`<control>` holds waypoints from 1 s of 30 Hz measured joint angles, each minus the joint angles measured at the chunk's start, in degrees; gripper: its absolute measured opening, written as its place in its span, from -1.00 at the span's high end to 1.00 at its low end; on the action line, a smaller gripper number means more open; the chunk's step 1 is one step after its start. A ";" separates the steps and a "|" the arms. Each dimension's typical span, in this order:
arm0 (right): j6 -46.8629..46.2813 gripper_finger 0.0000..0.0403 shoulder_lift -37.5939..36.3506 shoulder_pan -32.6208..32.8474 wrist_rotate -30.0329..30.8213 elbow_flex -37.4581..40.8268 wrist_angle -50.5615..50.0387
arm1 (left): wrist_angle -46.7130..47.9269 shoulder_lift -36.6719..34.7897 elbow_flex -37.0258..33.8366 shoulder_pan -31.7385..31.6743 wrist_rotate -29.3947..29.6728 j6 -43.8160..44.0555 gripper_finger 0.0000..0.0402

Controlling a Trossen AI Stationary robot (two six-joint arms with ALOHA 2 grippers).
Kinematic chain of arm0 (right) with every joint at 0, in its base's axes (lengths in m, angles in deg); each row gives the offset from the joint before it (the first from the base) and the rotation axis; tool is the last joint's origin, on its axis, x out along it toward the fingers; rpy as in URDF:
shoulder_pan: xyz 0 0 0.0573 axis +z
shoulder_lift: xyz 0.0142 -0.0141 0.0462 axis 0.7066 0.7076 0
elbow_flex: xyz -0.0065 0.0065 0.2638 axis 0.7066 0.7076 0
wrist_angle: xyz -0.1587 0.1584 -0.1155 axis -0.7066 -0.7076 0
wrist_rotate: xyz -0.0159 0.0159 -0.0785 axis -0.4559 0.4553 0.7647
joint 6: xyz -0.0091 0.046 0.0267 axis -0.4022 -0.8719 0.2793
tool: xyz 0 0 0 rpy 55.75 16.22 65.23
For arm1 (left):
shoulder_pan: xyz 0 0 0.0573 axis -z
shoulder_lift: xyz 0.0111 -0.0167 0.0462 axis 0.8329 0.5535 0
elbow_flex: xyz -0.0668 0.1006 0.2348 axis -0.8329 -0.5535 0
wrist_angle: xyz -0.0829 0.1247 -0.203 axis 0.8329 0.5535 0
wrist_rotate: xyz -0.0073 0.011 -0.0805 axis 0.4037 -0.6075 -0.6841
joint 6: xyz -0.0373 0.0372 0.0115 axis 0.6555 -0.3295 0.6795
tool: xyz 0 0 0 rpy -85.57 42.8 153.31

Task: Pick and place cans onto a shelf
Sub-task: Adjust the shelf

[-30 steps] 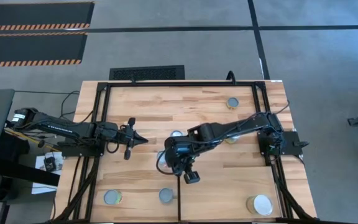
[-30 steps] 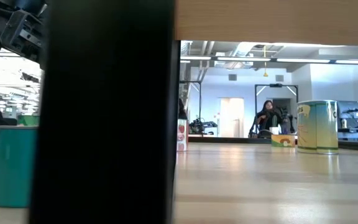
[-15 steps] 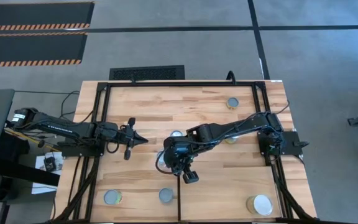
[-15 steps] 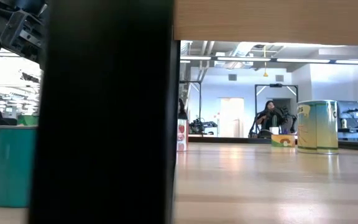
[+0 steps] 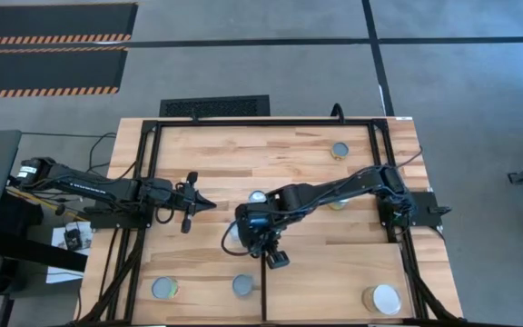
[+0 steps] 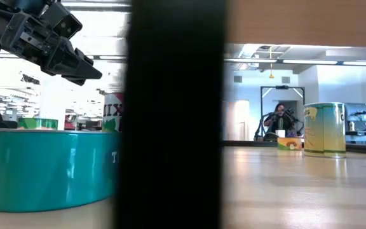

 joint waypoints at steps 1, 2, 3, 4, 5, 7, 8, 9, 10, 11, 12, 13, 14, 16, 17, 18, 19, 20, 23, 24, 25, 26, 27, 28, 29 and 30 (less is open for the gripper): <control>-0.31 0.95 -0.05 0.00 -0.05 0.00 -0.63 | 0.00 0.00 0.00 0.00 0.00 0.00 0.99; -0.66 0.95 -0.05 0.00 -0.13 -0.20 -1.47 | 0.02 0.00 0.00 0.00 0.00 0.00 0.99; -0.97 0.94 -0.05 0.00 -0.07 -0.60 -2.63 | 0.02 0.00 0.00 0.00 0.00 0.00 0.99; -1.10 0.95 -0.05 0.00 -0.02 -0.96 -3.92 | 0.01 0.00 0.00 0.01 0.02 0.00 0.99; -1.13 0.95 -0.05 0.01 -0.01 -1.09 -4.94 | 0.02 0.00 0.00 0.00 0.02 0.00 0.99; -1.32 0.95 -0.07 0.04 -0.11 -1.09 -5.41 | 0.01 0.00 0.00 0.01 0.02 0.00 0.99; -1.65 0.94 -0.05 0.04 -0.09 -1.09 -5.48 | 0.00 0.00 0.00 0.00 0.02 0.00 0.99; -2.07 0.94 -0.05 0.04 -0.02 -1.09 -5.68 | 0.02 0.00 0.00 0.00 0.02 0.00 0.99; -2.35 0.95 -0.08 0.04 0.00 -1.11 -6.03 | 0.02 0.00 0.00 0.00 0.03 0.00 0.99; -2.58 0.95 -0.29 0.04 0.00 -1.11 -6.44 | 0.00 0.00 0.00 0.00 0.02 0.00 0.99; -2.68 0.95 -0.38 0.04 0.02 -1.11 -6.90 | 0.00 0.00 0.00 0.00 0.04 0.00 0.99; -2.68 0.95 -0.48 0.03 0.08 -1.11 -7.36 | 0.00 0.00 0.01 0.00 0.04 0.00 0.99; -2.70 0.94 -0.51 0.02 0.13 -1.11 -7.59 | 0.02 0.00 0.00 0.00 0.04 0.00 0.99; -2.90 0.94 -0.51 0.04 0.16 -1.11 -7.83 | 0.02 0.00 0.00 0.02 0.04 0.00 0.99; -3.18 0.94 -0.51 0.04 0.22 -1.12 -8.07 | 0.02 0.00 0.00 0.02 0.04 0.02 0.99; -3.58 0.94 -0.51 0.04 0.20 -1.14 -8.52 | 0.04 0.00 0.00 0.00 0.04 0.02 0.99; -3.91 0.94 -0.55 0.04 0.20 -1.14 -9.06 | 0.04 0.00 0.00 0.00 0.04 0.02 0.99; -4.12 0.94 -0.55 0.04 0.22 -1.14 -9.37 | 0.04 0.00 0.00 0.01 0.04 0.02 0.99; -4.25 0.94 -0.55 0.23 0.22 -1.14 -10.08 | 0.07 0.00 0.00 0.00 0.04 0.04 0.99; -4.39 0.94 -0.55 0.37 0.25 -1.17 -10.06 | 0.07 0.00 0.00 0.02 0.04 0.04 0.99; -4.40 0.94 -0.55 0.48 0.26 -1.18 -10.06 | 0.07 0.00 0.00 0.02 0.04 0.04 0.99; -4.41 0.94 -0.55 0.61 0.24 -1.18 -10.08 | 0.07 0.00 0.00 0.02 0.04 0.04 0.99; -4.41 0.94 -0.55 0.74 0.26 -1.18 -10.08 | 0.07 0.00 0.00 0.01 0.04 0.05 0.99; -4.41 0.94 -0.55 0.81 0.31 -1.18 -10.06 | 0.07 0.00 0.00 0.00 0.04 0.05 0.99; -4.41 0.94 -0.55 0.83 0.29 -1.18 -9.98 | 0.07 0.00 0.00 0.01 0.04 0.07 0.99; -4.41 0.94 -0.55 0.83 0.26 -1.18 -9.88 | 0.09 0.00 0.00 0.02 0.04 0.07 0.99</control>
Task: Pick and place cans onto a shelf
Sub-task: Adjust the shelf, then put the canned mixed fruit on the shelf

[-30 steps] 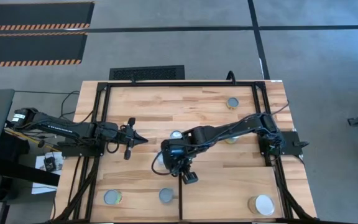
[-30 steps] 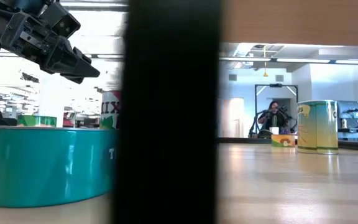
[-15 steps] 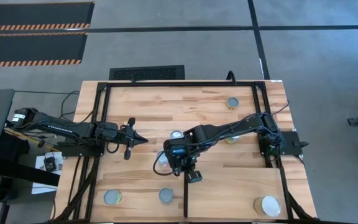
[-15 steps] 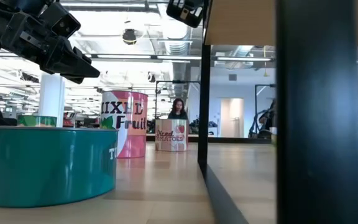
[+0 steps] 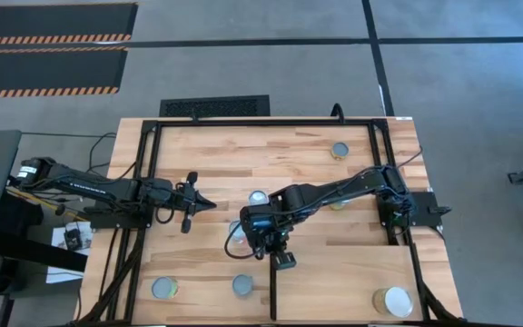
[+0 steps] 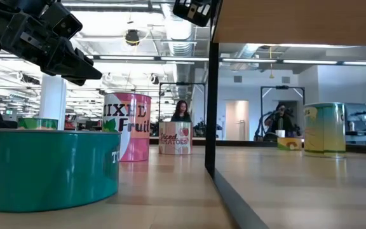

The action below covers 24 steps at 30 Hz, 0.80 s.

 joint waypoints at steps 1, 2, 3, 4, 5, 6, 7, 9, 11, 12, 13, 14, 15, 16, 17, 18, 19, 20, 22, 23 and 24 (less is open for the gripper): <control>0.02 0.94 0.00 -0.02 0.00 -0.02 0.19 | 0.00 -0.01 0.00 0.00 -0.02 0.00 0.99; 0.04 0.94 0.01 -0.02 0.16 -0.44 0.08 | -0.02 -0.02 0.00 -0.01 -0.10 0.00 0.99; 0.12 0.94 0.02 -0.01 0.49 -1.12 -0.19 | -0.09 -0.02 0.00 -0.02 -0.24 0.04 0.99; 0.48 0.94 0.02 0.01 1.07 -2.01 -0.59 | -0.46 -0.02 0.00 -0.02 -0.39 0.43 0.99; 0.95 0.94 0.00 -0.16 1.54 -2.96 -0.72 | -0.93 -0.13 0.00 0.00 -0.44 0.70 0.99; 1.48 0.94 0.00 -0.34 2.06 -4.03 -0.49 | -1.15 -0.45 0.01 -0.01 -0.58 0.87 0.99; 1.92 0.94 0.00 -0.52 2.92 -5.04 -0.14 | -1.26 -0.75 0.02 0.00 -0.86 0.90 0.99; 2.52 0.94 -0.02 -1.25 4.82 -6.58 1.44 | -1.12 -1.14 0.02 0.00 -1.36 0.87 0.99; 3.45 0.94 -0.04 -2.28 5.84 -6.95 5.21 | -1.11 -1.94 0.02 0.00 -1.86 0.81 0.99; 3.59 0.94 0.09 -2.85 5.79 -6.95 7.04 | -1.22 -2.30 0.02 -0.01 -2.01 0.40 0.99; 3.72 0.94 0.51 -3.45 5.80 -6.95 8.90 | -1.23 -2.55 0.02 0.00 -2.01 0.11 0.99; 4.05 0.94 1.21 -3.98 5.75 -7.00 10.78 | -0.93 -2.97 0.02 -0.01 -2.01 -0.33 0.99; 4.74 0.94 2.01 -4.52 5.76 -7.02 12.23 | -0.91 -3.37 0.02 -0.01 -2.01 -0.78 0.99; 5.09 0.94 2.99 -4.99 5.77 -6.98 12.96 | -1.14 -3.70 0.02 -0.01 -2.01 -1.12 0.99; 5.20 0.94 4.06 -5.41 5.75 -6.93 13.88 | -0.97 -4.07 0.02 0.00 -1.99 -1.30 0.99; 5.21 0.94 5.02 -5.76 5.73 -6.93 15.25 | -0.30 -4.55 0.02 -0.01 -1.89 -1.36 0.99; 5.27 0.94 5.70 -5.81 5.79 -6.91 15.47 | 0.48 -5.10 0.02 -0.01 -1.62 -1.38 0.99; 5.71 0.94 6.48 -5.81 5.84 -6.91 15.10 | 1.08 -5.61 0.02 0.00 -1.24 -1.40 0.99; 6.24 0.92 7.75 -5.74 5.80 -6.95 15.79 | 2.96 -6.68 0.02 0.00 0.17 -1.53 0.99; 6.17 0.90 8.06 -5.69 6.12 -6.83 15.14 | 4.04 -7.54 0.00 0.00 0.73 -1.63 0.99; 6.10 0.86 8.73 -5.49 6.95 -6.79 15.08 | 4.28 -7.95 0.00 0.00 1.29 -1.78 0.99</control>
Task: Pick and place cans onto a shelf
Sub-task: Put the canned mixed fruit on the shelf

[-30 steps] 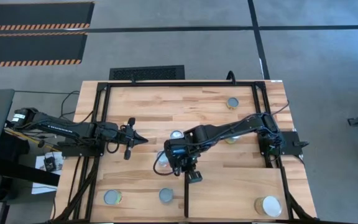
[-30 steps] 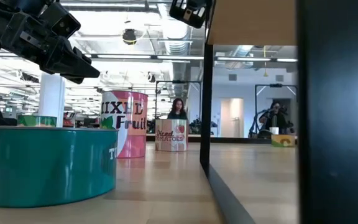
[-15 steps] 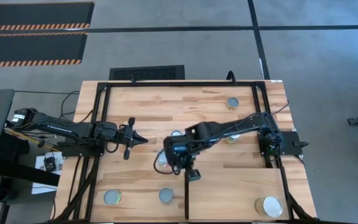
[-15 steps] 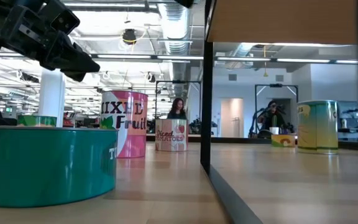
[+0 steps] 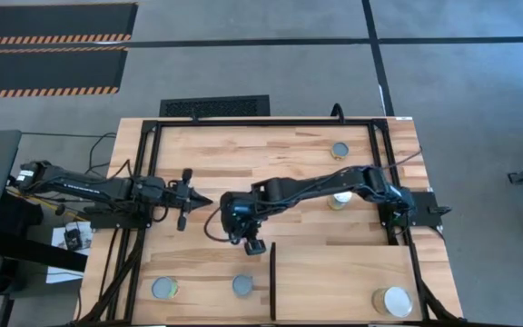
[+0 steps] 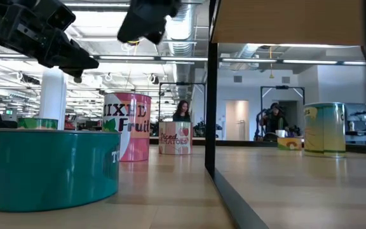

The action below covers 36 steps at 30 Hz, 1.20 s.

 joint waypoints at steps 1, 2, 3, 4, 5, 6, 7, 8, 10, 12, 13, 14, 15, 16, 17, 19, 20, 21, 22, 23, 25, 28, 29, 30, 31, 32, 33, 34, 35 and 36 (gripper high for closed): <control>0.02 0.82 0.78 0.00 0.86 -0.22 1.47 | 0.32 -0.32 0.04 0.00 0.53 0.00 0.99; 0.24 0.77 1.11 0.02 2.25 -0.16 1.84 | 1.59 -1.06 0.05 0.00 1.03 0.03 0.99; 0.20 0.71 1.36 0.02 3.35 -0.14 1.25 | 2.60 -1.96 -0.01 0.00 1.34 0.03 0.99; 0.11 0.65 1.68 0.02 4.69 -0.12 -0.16 | 2.61 -2.28 0.01 0.00 1.51 0.05 0.99; -0.07 0.58 2.12 -0.05 5.12 -0.13 0.27 | 2.79 -2.50 0.07 0.00 1.89 0.22 0.99; -0.12 0.51 2.60 -0.20 5.46 -0.16 0.84 | 3.78 -3.11 0.06 0.00 2.51 0.57 0.99; -0.04 0.43 2.87 -0.22 6.01 -0.14 0.06 | 5.25 -3.97 0.00 0.00 2.95 0.93 0.99; 0.41 0.36 2.94 -0.19 6.45 -0.08 -1.29 | 5.42 -4.22 -0.04 0.00 3.29 1.12 0.99; 1.98 0.21 2.94 0.29 7.69 -0.03 -0.93 | 6.18 -4.79 0.09 0.00 4.36 1.31 0.99; 3.11 0.10 3.22 0.87 9.16 -0.21 -0.01 | 7.89 -5.57 -0.05 0.00 4.63 1.60 0.99; 3.46 0.06 3.22 1.14 9.75 -0.14 -0.29 | 7.38 -5.57 -0.01 0.00 4.65 1.64 0.99; 3.84 0.03 3.34 1.33 9.94 -0.08 -0.54 | 7.42 -5.79 0.02 0.00 4.64 1.68 0.99; 4.41 0.02 3.67 1.51 9.92 -0.08 0.11 | 7.76 -6.06 0.02 0.00 4.61 1.69 0.99; 5.01 0.01 4.02 1.61 10.02 -0.16 0.80 | 7.57 -6.11 0.02 0.00 4.57 1.69 0.99; 5.54 0.02 4.41 1.72 10.01 -0.17 0.66 | 7.61 -6.20 0.00 0.00 4.50 1.69 0.99; 6.03 0.04 4.84 1.81 10.19 -0.04 -0.31 | 7.70 -6.22 0.01 0.00 4.48 1.72 0.99; 6.10 0.06 5.26 1.79 10.21 -0.01 -0.14 | 7.81 -6.22 0.02 0.00 4.46 1.73 0.99; 6.14 0.08 5.70 1.77 10.27 -0.19 0.94 | 7.82 -6.22 0.02 0.00 4.37 1.84 0.99; 6.20 0.10 5.86 1.73 10.63 -0.19 1.13 | 7.93 -6.22 0.02 0.00 4.32 2.08 0.99; 6.19 0.11 6.00 1.62 10.73 -0.13 0.57 | 8.25 -6.22 0.02 0.00 4.33 2.14 0.99; 6.23 0.15 6.32 1.31 10.63 -0.08 0.25 | 8.67 -6.22 0.01 0.00 4.39 2.15 0.99; 6.21 0.20 6.52 1.27 10.60 -0.12 0.07 | 9.01 -6.22 0.00 0.00 4.48 2.15 0.99; 6.23 0.21 6.50 1.25 10.65 -0.12 -0.16 | 9.02 -6.26 0.00 0.00 4.52 2.15 0.99; 6.24 0.22 6.50 1.09 10.60 -0.12 -0.18 | 9.07 -6.25 0.00 0.00 4.54 2.15 0.99; 6.24 0.23 6.50 0.94 10.57 -0.12 -0.13 | 9.07 -6.24 0.00 0.00 4.55 2.15 0.99; 6.23 0.24 6.50 0.84 10.60 -0.12 -0.21 | 9.07 -6.24 0.00 0.00 4.63 2.15 0.99; 6.23 0.24 6.50 0.61 10.55 -0.12 -0.23 | 9.12 -6.24 0.01 0.00 4.74 2.15 0.99; 6.21 0.25 6.50 0.33 10.47 -0.12 -0.40 | 9.25 -6.24 0.00 0.00 4.90 2.15 0.99; 6.21 0.27 6.50 0.01 10.49 -0.12 -0.76 | 9.33 -6.24 0.00 0.00 5.22 2.15 0.99; 6.21 0.28 6.50 -0.36 10.50 -0.14 -1.14 | 9.35 -6.24 0.00 0.00 5.24 2.15 0.99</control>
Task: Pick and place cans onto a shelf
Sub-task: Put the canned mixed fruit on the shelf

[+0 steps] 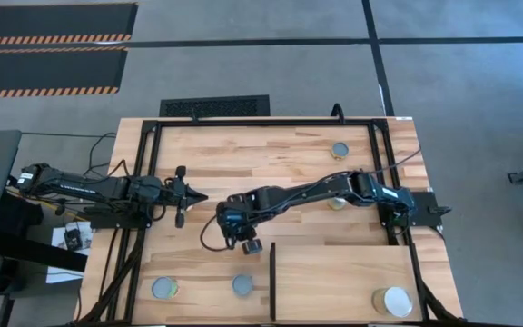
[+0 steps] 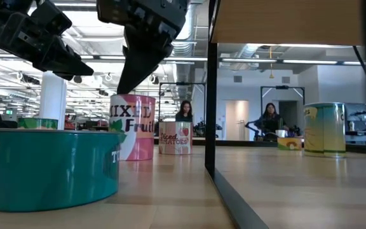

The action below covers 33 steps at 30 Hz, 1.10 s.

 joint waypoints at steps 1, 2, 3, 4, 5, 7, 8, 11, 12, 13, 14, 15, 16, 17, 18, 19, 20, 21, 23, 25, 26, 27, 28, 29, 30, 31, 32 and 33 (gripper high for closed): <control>-0.13 0.29 -0.01 -0.39 0.01 0.00 -0.31 | 0.13 -0.02 0.01 0.00 0.02 0.00 0.99; -0.37 0.31 -0.02 -0.80 0.04 0.00 -0.56 | 0.32 -0.01 0.00 0.00 0.03 0.00 0.99; -0.77 0.32 -0.02 -1.22 0.04 0.00 -0.70 | 0.43 0.00 0.00 0.00 0.10 0.00 0.99; -1.29 0.33 -0.04 -1.70 0.04 0.00 -0.73 | 0.40 0.00 0.00 0.00 0.14 0.00 0.99; -1.52 0.34 -0.04 -2.16 0.06 0.00 -0.77 | 0.41 0.00 0.00 0.00 0.15 0.00 0.99; -1.93 0.34 -0.17 -3.01 0.10 0.00 -0.99 | 0.42 0.00 0.00 0.00 0.48 -0.04 0.99; -2.15 0.34 -0.19 -3.41 0.17 0.00 -1.02 | 0.44 -0.02 0.01 0.00 0.56 -0.04 0.99; -3.01 0.30 -0.22 -4.64 0.17 -0.13 -1.66 | 0.92 0.00 0.00 0.00 0.78 -0.04 0.99; -3.26 0.29 -0.20 -4.89 0.20 -0.70 -2.88 | 1.09 0.00 0.00 0.00 0.80 -0.04 0.99; -3.40 0.26 -0.15 -5.15 0.28 -1.52 -4.54 | 1.31 0.00 0.00 0.00 0.79 -0.04 0.99; -3.48 0.23 -0.15 -5.22 0.53 -2.28 -6.10 | 1.43 0.00 0.00 0.00 0.79 -0.02 0.99; -3.68 0.20 -0.15 -5.18 0.58 -2.79 -6.56 | 1.46 0.00 0.00 0.00 0.79 -0.02 0.99; -4.08 0.17 -0.17 -4.99 0.58 -3.05 -6.21 | 1.55 0.00 0.00 0.00 0.79 -0.02 0.99; -4.60 0.13 -0.17 -4.73 0.58 -3.20 -6.08 | 1.72 0.00 0.00 0.00 0.79 -0.02 0.99; -4.99 0.09 -0.17 -4.44 0.49 -3.21 -6.35 | 1.79 0.00 0.00 0.00 0.79 -0.02 0.99; -5.24 0.06 -0.15 -4.19 0.52 -3.21 -6.64 | 1.75 0.00 0.00 0.00 0.79 -0.08 0.99; -5.42 0.03 -0.15 -3.96 0.58 -3.21 -6.67 | 1.73 0.00 0.00 0.00 0.79 -0.17 0.99; -5.52 0.00 -0.15 -3.79 0.57 -3.23 -6.63 | 1.75 0.00 0.00 0.00 0.79 -0.25 0.99; -5.57 -0.02 -0.14 -3.82 0.80 -3.04 -6.46 | 1.76 0.00 0.00 0.00 0.86 -0.29 0.99; -5.62 0.00 -0.06 -3.94 1.56 -2.00 -5.95 | 1.84 0.00 0.00 0.00 0.87 -0.33 0.99; -5.62 0.02 0.01 -3.99 2.25 -1.38 -5.76 | 1.81 0.00 0.00 0.00 0.88 -0.33 0.99; -5.62 0.07 0.10 -4.09 2.83 -0.94 -5.61 | 1.81 0.00 0.00 0.00 0.90 -0.33 0.99; -5.62 0.12 0.20 -4.24 3.16 -0.92 -5.64 | 1.81 0.00 0.00 0.00 0.90 -0.35 0.99; -5.62 0.18 0.20 -4.39 3.19 -0.92 -5.60 | 1.78 0.00 0.00 0.00 0.91 -0.35 0.99; -5.61 0.25 0.15 -4.39 3.13 -0.92 -5.50 | 1.75 -0.01 0.00 0.00 0.93 -0.33 0.99; -5.56 0.32 0.07 -4.39 3.13 -0.92 -5.27 | 1.75 -0.01 0.00 0.00 0.94 -0.20 0.99; -5.04 0.38 0.07 -4.45 3.10 -0.94 -5.21 | 1.74 0.00 0.00 0.00 0.95 0.00 0.99; -4.69 0.45 0.07 -4.53 2.90 -0.94 -5.44 | 1.67 0.00 0.00 0.00 0.96 0.32 0.99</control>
